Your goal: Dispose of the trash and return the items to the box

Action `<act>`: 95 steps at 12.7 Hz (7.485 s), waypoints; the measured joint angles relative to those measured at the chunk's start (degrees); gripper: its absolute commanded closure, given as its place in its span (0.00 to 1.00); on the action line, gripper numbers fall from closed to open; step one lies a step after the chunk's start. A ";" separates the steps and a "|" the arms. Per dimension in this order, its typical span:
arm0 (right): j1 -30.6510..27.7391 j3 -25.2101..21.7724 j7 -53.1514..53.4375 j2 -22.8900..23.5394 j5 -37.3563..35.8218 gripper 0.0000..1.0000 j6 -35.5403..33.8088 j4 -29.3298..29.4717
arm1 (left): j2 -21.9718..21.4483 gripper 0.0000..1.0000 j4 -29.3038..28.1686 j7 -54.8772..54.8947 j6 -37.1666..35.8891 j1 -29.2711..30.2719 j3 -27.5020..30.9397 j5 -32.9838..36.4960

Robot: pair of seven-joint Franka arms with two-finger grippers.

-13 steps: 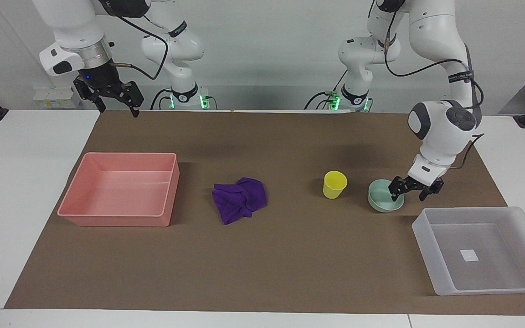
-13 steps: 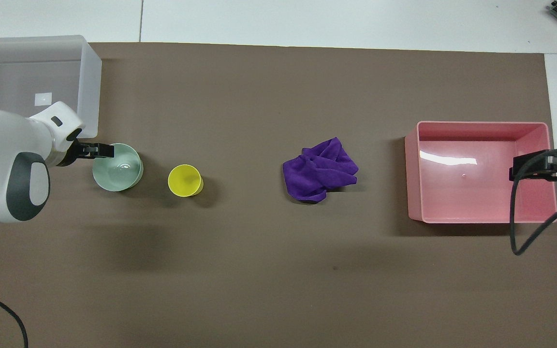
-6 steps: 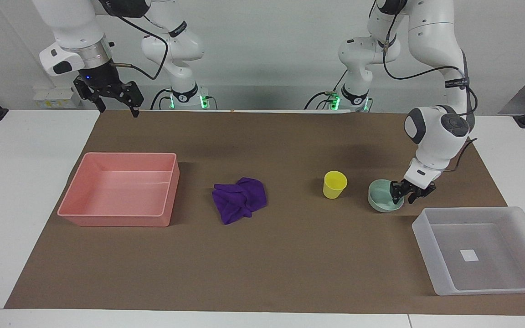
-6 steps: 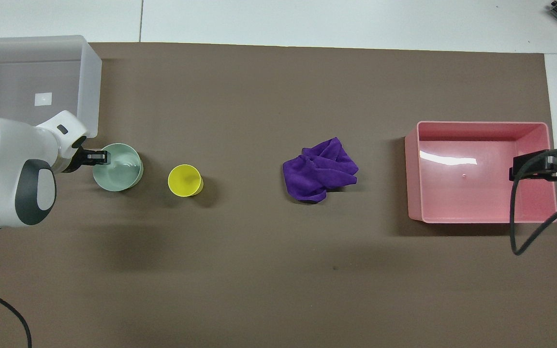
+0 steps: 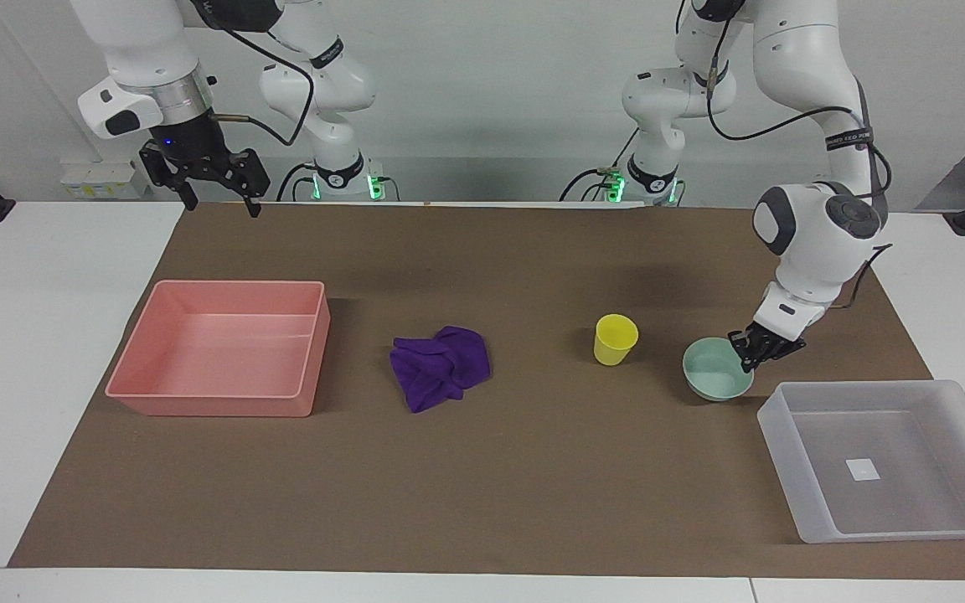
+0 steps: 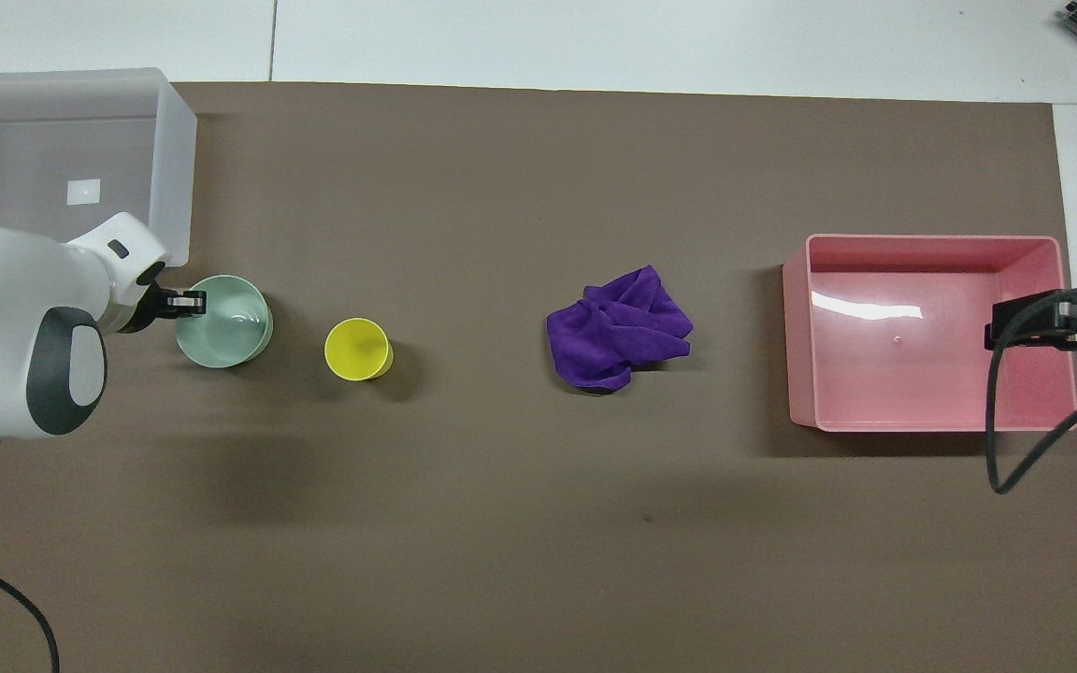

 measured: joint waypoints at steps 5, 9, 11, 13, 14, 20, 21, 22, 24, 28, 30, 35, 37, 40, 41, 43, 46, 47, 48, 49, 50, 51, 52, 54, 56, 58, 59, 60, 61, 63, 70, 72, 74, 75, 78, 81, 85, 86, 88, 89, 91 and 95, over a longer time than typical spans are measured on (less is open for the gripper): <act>8.85 0.73 1.08 5.41 2.42 0.00 12.79 -5.42 | -2.14 1.00 8.12 0.00 -7.01 0.75 0.09 0.00; 15.66 0.87 4.96 15.70 2.41 0.00 26.25 -6.94 | 3.27 1.00 17.29 0.02 -7.00 3.67 0.25 0.00; 18.54 0.89 5.96 20.28 2.41 0.00 34.45 -8.98 | 9.49 1.00 26.48 0.13 -9.36 5.31 0.26 0.00; 19.99 0.89 6.12 22.47 2.41 0.00 41.03 -12.02 | 16.74 1.00 36.35 0.13 -10.72 6.84 0.21 0.01; 20.41 0.90 6.12 23.09 2.41 0.00 42.94 -13.06 | 20.27 1.00 40.43 0.13 -10.83 7.85 0.18 0.01; 21.59 0.89 5.57 27.18 2.38 0.98 47.09 -14.35 | 33.60 1.00 51.05 0.24 -8.03 12.00 0.12 0.01; 21.58 0.88 5.49 27.26 2.38 1.00 47.09 -14.35 | 33.80 1.00 51.15 0.24 -7.88 12.15 0.12 0.01; 21.54 0.85 5.49 27.25 2.38 1.00 47.09 -14.34 | 33.87 1.00 50.97 0.24 -7.62 12.26 0.12 0.07; 21.51 0.75 6.79 27.25 2.38 1.00 47.09 -14.33 | 34.16 1.00 49.23 0.24 -5.18 12.52 0.17 0.34; 21.48 0.35 10.02 25.70 2.38 1.00 41.50 -12.65 | 34.27 0.59 46.69 0.28 -3.17 12.88 0.09 0.38; 21.08 0.07 10.26 22.81 2.38 1.00 35.53 -10.39 | 34.19 0.10 46.69 0.51 -3.23 12.86 -0.01 0.56; 19.82 -0.35 14.99 13.77 2.38 1.00 20.44 -3.73 | 29.30 0.00 46.05 5.56 -7.64 12.00 -0.88 0.59; 17.09 -0.36 15.23 10.10 2.36 1.00 17.19 -3.21 | 22.66 0.00 40.44 6.78 -9.31 10.39 -1.18 0.59; 11.18 -0.42 11.04 5.41 1.26 1.00 12.70 -3.01 | 9.16 0.00 25.29 6.73 -10.48 5.13 -1.43 0.58; 9.22 -0.47 8.66 4.50 0.17 1.00 12.31 -3.01 | 5.12 0.00 20.31 6.63 -10.59 3.41 -1.44 0.58; 4.65 -0.55 2.43 3.83 -1.73 1.00 12.37 -3.06 | -1.15 0.00 11.53 5.94 -10.55 0.22 -1.46 0.58; -3.26 -0.66 -6.40 4.07 -1.81 1.00 15.54 -5.92 | -4.76 0.00 4.06 0.40 -8.02 -6.52 -1.52 0.57; -5.11 -0.70 -8.21 4.25 -1.81 1.00 17.00 -7.71 | -5.00 0.00 1.85 -0.92 -5.51 -8.65 -1.54 0.57; -6.37 -0.71 -9.34 4.53 -1.80 1.00 18.72 -10.03 | -5.06 0.07 -0.41 -2.23 -2.96 -10.45 -1.55 0.57; -7.14 -0.71 -10.45 4.95 -1.80 1.00 20.62 -12.72 | -5.05 0.12 -2.20 -3.78 -1.33 -11.99 -1.53 0.57; -7.77 -0.68 -11.72 5.54 -1.80 1.00 23.28 -15.79 | -5.04 0.15 -3.38 -5.33 -0.43 -13.32 -1.50 0.57; -8.62 -0.68 -12.90 6.37 -1.80 1.00 26.96 -18.86 | -5.05 0.24 -4.20 -6.70 0.39 -14.40 -1.50 0.57; -9.53 -0.69 -14.15 7.48 -1.80 1.00 31.01 -21.70 | -5.05 0.30 -5.15 -7.53 1.46 -15.36 -1.52 0.57; -10.68 -0.69 -15.29 9.81 -1.80 1.00 35.91 -25.49 | -5.04 0.57 -8.05 -8.37 5.12 -16.86 -1.50 0.57; -10.74 -0.66 -15.32 11.11 -1.80 0.87 38.97 -27.32 | -4.93 1.00 -10.54 -9.65 7.91 -18.06 -1.51 0.57; -10.73 -0.63 -15.31 11.64 -1.80 0.30 41.09 -28.31 | -4.81 1.00 -11.52 -10.68 8.91 -18.66 -1.50 0.57; -10.72 -0.62 -15.30 11.65 -1.80 0.00 41.37 -28.44 | -4.82 1.00 -11.55 -10.80 8.92 -18.69 -1.47 0.57; -10.68 -0.60 -15.29 11.64 -1.80 0.00 41.44 -28.41 | -4.83 1.00 -11.53 -10.85 8.87 -18.69 -1.35 0.57; -10.59 -0.51 -15.28 11.63 -1.80 0.00 41.45 -28.36 | -4.88 1.00 -11.39 -10.87 8.67 -18.64 -1.15 0.57; -10.43 -0.02 -15.13 11.42 -1.80 0.00 41.33 -27.67 | -5.24 1.00 -9.83 -10.97 6.72 -18.03 -0.55 0.57; -4.74 0.62 -4.16 6.51 -1.79 0.00 30.28 -19.76 | -2.52 1.00 8.33 -9.44 -2.27 -5.56 0.16 2.20; -2.04 0.69 0.23 5.43 -1.79 0.00 26.49 -17.88 | 0.27 1.00 13.28 -8.59 -3.17 -2.02 0.22 2.25; -0.61 0.71 1.82 4.66 -1.81 0.00 20.87 -14.55 | 3.32 1.00 17.48 -6.63 -3.32 1.76 0.23 2.26; -0.54 0.69 1.87 4.30 -1.81 0.00 16.95 -11.70 | 5.34 1.00 20.04 -5.49 -3.70 3.48 0.20 2.26; -0.70 0.60 1.87 3.42 -1.81 0.00 7.69 -4.10 | 13.70 1.00 30.25 -3.37 -7.12 6.74 0.12 2.26; -0.93 0.43 1.87 2.39 -1.81 0.00 0.55 0.90 | 22.89 1.00 40.56 -0.99 -8.83 9.98 -0.03 2.20; -1.07 -0.31 1.07 1.11 -1.81 0.00 -6.51 5.82 | 29.50 1.00 45.56 -0.74 -8.00 11.10 -0.34 0.85; -1.35 -0.37 -0.36 0.71 -1.78 0.00 -6.87 5.84 | 29.81 1.00 45.51 -0.74 -7.90 11.31 -0.34 0.53; -2.22 -0.42 -2.35 0.62 -1.36 0.00 -7.13 5.77 | 29.85 1.00 44.83 -0.74 -7.79 11.76 -0.34 0.37; -2.34 -0.42 -2.82 0.69 -1.36 0.00 -7.15 5.68 | 29.84 0.93 44.36 -0.74 -7.73 11.81 -0.34 0.36; -2.33 -0.38 -2.93 0.91 -1.36 0.00 -7.16 5.37 | 29.82 0.61 43.89 -0.73 -7.76 11.78 -0.57 0.36; -2.33 -0.38 -2.93 0.86 -1.36 0.00 -6.26 3.90 | 29.18 0.00 43.90 0.42 -7.89 11.73 -0.84 0.35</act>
